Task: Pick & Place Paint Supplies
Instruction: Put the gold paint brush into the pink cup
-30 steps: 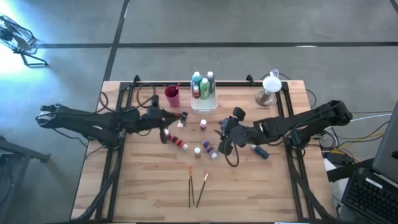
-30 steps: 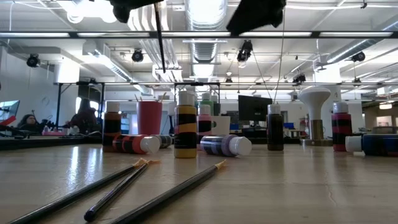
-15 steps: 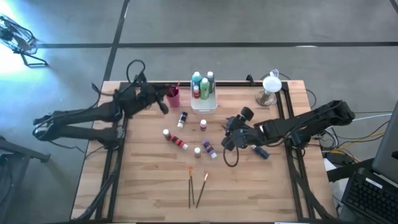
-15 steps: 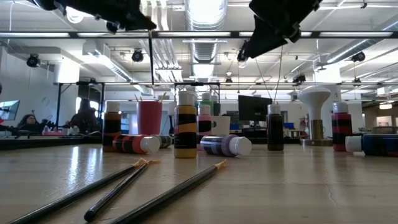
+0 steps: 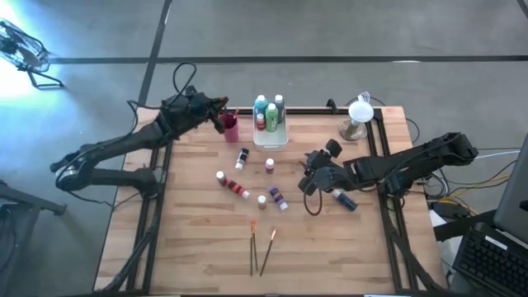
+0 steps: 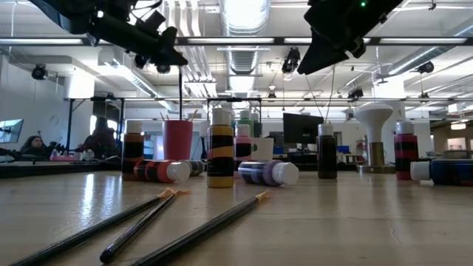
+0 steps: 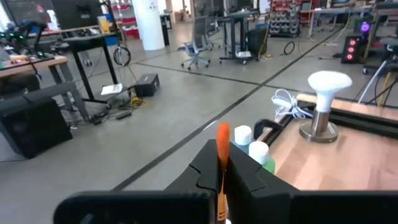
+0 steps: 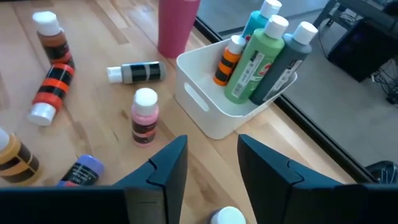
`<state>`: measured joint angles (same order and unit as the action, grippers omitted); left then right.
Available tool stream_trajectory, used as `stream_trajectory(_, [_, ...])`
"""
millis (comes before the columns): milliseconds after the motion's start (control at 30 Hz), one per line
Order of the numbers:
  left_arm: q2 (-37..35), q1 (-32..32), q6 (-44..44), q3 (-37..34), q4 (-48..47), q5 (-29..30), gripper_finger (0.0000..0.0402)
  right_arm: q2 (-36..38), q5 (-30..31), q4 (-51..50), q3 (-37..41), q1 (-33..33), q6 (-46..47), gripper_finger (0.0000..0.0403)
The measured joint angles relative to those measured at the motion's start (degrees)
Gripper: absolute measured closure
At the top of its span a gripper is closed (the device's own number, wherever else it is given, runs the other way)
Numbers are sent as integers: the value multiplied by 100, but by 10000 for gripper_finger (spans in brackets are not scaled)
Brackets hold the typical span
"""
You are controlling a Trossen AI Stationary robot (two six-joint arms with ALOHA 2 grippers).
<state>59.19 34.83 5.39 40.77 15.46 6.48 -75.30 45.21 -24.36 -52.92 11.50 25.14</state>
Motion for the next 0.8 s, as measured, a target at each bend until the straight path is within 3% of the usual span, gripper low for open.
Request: stream_trajectory(800, [1055,197,-282,-133,154,-5,394,78,-4,31,26,-183,-71,232])
